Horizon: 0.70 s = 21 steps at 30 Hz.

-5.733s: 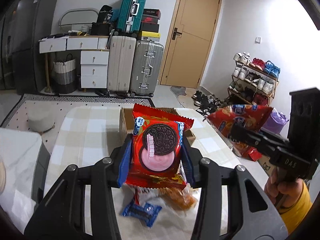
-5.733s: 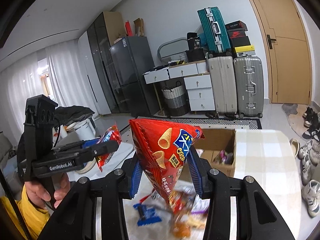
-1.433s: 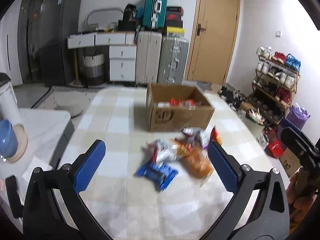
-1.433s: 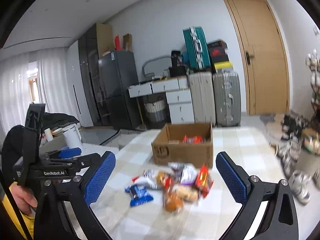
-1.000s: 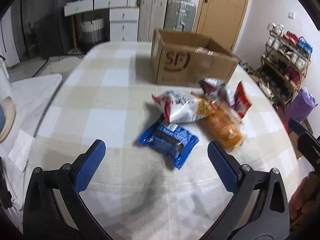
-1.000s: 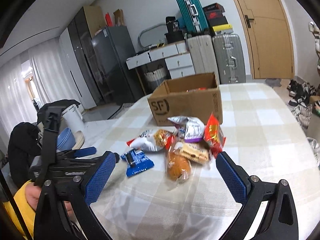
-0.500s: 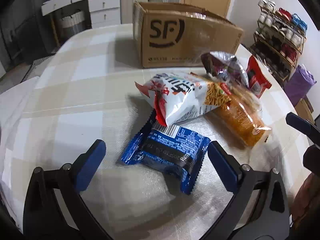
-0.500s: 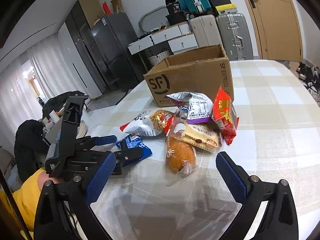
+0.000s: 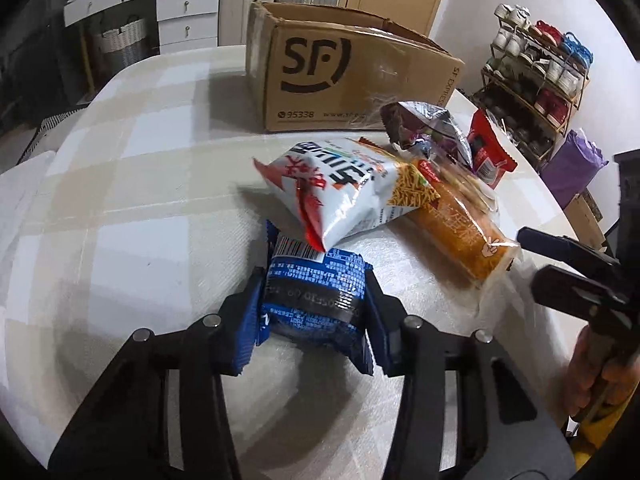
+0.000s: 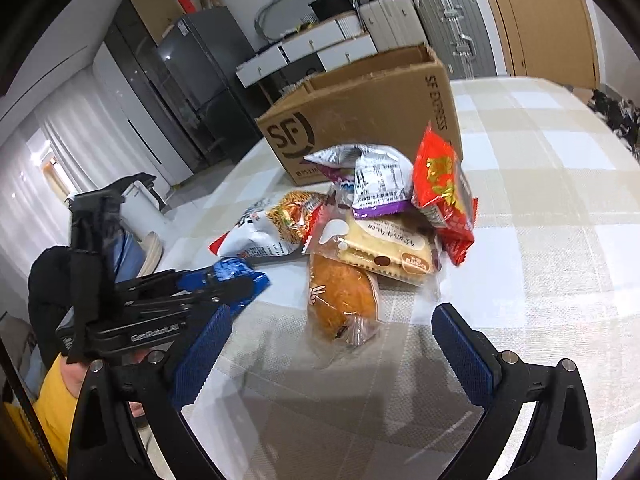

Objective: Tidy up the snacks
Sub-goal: 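Grasp the blue biscuit pack with the left tool while the right tool grasps the orange bread bun, then lift and carry the blue pack and bread bun over the box with both tools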

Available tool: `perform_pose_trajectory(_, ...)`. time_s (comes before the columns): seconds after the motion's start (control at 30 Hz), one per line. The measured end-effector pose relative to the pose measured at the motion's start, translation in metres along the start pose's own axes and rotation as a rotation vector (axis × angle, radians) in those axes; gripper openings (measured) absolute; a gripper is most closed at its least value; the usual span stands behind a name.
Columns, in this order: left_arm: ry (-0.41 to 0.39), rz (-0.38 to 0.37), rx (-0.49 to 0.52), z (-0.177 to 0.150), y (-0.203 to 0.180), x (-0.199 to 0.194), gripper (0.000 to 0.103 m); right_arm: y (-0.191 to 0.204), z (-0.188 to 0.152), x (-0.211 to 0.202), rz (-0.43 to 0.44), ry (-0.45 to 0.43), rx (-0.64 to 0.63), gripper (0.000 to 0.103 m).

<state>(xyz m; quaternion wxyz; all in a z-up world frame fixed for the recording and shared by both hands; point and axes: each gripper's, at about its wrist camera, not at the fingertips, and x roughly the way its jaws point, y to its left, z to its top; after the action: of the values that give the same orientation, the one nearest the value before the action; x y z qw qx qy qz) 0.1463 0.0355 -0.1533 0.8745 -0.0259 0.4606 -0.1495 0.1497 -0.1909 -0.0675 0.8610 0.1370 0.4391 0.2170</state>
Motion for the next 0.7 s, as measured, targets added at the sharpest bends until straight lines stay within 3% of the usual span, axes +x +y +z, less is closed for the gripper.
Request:
perform_pose_trajectory(0.2, -0.026, -0.008, -0.023, -0.01, 0.006, -0.02, 0.043, 0.004, 0.012, 0.015, 0.033, 0.04, 0.009, 0.102)
perform_pose_trajectory(0.33, -0.04, -0.021, -0.032, -0.017, 0.011, -0.036, 0.043, 0.014, 0.02, 0.028, -0.003, 0.066, -0.038, 0.098)
perform_pose_trajectory(0.43, -0.05, -0.024, -0.031, -0.023, 0.014, -0.048, 0.043, 0.02, 0.024, 0.041, -0.017, 0.111, -0.073, 0.082)
perform_pose_trajectory(0.53, -0.064, -0.03, -0.052, -0.029, 0.021, -0.06, 0.043, 0.025, 0.026, 0.054, -0.111, 0.132, -0.135, 0.068)
perform_pose_trajectory(0.63, -0.076, -0.03, -0.066, -0.033, 0.025, -0.067, 0.043, 0.03, 0.024, 0.061, -0.163, 0.139, -0.19, 0.044)
perform_pose_trajectory(0.7, -0.08, -0.031, -0.074, -0.034, 0.027, -0.071, 0.043, 0.033, 0.023, 0.061, -0.168, 0.143, -0.206, 0.04)
